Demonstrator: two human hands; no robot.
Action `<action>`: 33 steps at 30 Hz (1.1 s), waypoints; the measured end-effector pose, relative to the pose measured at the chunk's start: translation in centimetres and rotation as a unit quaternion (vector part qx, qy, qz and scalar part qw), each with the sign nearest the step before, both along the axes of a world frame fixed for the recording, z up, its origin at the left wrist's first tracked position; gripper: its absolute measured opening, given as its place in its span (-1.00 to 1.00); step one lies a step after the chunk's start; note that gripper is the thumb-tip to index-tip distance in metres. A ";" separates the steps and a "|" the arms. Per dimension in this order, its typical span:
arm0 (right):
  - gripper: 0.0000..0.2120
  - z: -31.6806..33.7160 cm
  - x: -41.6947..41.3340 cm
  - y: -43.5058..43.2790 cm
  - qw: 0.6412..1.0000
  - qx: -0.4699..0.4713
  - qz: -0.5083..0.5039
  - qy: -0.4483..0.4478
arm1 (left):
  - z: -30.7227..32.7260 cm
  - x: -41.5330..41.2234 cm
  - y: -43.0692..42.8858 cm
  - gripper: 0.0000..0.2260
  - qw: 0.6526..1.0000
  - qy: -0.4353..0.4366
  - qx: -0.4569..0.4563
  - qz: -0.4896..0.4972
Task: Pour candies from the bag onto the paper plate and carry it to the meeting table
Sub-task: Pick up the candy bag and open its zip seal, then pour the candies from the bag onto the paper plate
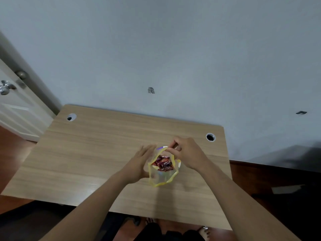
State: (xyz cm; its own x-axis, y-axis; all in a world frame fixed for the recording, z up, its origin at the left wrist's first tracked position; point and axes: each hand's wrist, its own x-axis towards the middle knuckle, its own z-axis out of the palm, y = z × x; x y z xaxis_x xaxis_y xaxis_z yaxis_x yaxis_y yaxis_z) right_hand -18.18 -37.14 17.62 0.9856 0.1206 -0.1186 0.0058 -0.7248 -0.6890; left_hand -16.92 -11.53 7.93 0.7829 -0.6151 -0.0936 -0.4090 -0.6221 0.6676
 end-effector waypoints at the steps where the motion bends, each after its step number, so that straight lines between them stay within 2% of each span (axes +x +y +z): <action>1: -0.82 0.2 0.1 -0.1 1.000 0.018 -0.003 0.008 | 0.2 -0.2 -0.7 -0.10 0.999 -0.013 -0.045 -0.021; 2: -0.82 0.4 0.2 -0.3 0.999 0.042 -0.009 0.017 | 0.5 -0.5 -1.3 -0.24 0.995 0.017 -0.093 -0.023; 4: -0.83 0.5 0.5 -0.7 0.994 0.097 -0.034 0.036 | 1.2 -0.8 -2.5 -0.53 0.976 0.136 -0.168 0.019; 6: -0.84 0.6 0.5 -1.4 0.983 0.160 -0.065 0.061 | 2.2 -0.9 -3.2 -0.75 0.952 0.225 -0.193 0.077; 7: -0.85 0.7 0.4 -1.9 0.974 0.196 -0.081 0.077 | 2.6 -0.9 -3.3 -0.81 0.954 0.222 -0.179 0.093; 9: -0.73 0.3 0.1 -2.9 0.948 0.269 -0.131 0.111 | 3.9 -1.1 -3.4 -0.70 0.960 0.205 -0.164 0.094; 12: -0.35 -1.4 -0.8 -4.1 0.886 0.383 -0.207 0.158 | 4.6 -1.5 -3.3 -0.65 0.940 0.252 -0.204 0.107; 14: -0.19 -3.2 -1.8 -4.2 0.852 0.425 -0.234 0.197 | 4.1 -1.5 -3.2 -0.59 0.924 0.277 -0.234 0.118; 17: -0.14 -5.8 -3.8 -3.4 0.847 0.424 -0.208 0.246 | 3.3 -1.6 -3.8 -0.54 0.890 0.350 -0.256 0.141; 20: -0.16 -8.2 -5.3 -2.2 0.835 0.431 -0.183 0.288 | 2.2 -1.7 -4.7 -0.51 0.876 0.385 -0.230 0.177; 21: -0.18 -8.8 -5.5 -1.8 0.839 0.416 -0.192 0.292 | 2.0 -1.8 -5.1 -0.48 0.872 0.392 -0.216 0.197; 23: -0.22 -9.6 -5.9 -1.3 0.881 0.336 -0.188 0.276 | 0.8 -2.0 -5.9 -0.47 0.877 0.378 -0.173 0.241; 25: -0.36 -9.7 -6.2 -0.8 0.912 0.271 -0.188 0.245 | -0.1 -2.1 -6.6 -0.48 0.876 0.369 -0.169 0.259; 27: -0.64 -10.2 -6.1 -0.6 0.910 0.270 -0.204 0.238 | -1.5 -2.2 -7.2 -0.47 0.875 0.361 -0.187 0.262; 28: -0.70 -10.4 -6.0 -0.5 0.910 0.273 -0.206 0.235 | -1.9 -2.3 -7.5 -0.53 0.875 0.360 -0.189 0.265; 33: -0.68 -13.3 -5.9 -0.6 0.909 0.242 -0.225 0.255 | -4.7 -2.6 -7.9 -0.65 0.866 0.373 -0.161 0.290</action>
State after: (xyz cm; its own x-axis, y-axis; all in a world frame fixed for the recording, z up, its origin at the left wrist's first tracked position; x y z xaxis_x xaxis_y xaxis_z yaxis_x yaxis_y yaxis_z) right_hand -24.05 -37.76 4.28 0.7795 -0.1221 -0.6144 -0.6260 -0.1864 -0.7572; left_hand -19.53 -19.39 3.19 0.7646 -0.2266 -0.6034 0.5304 -0.3107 0.7888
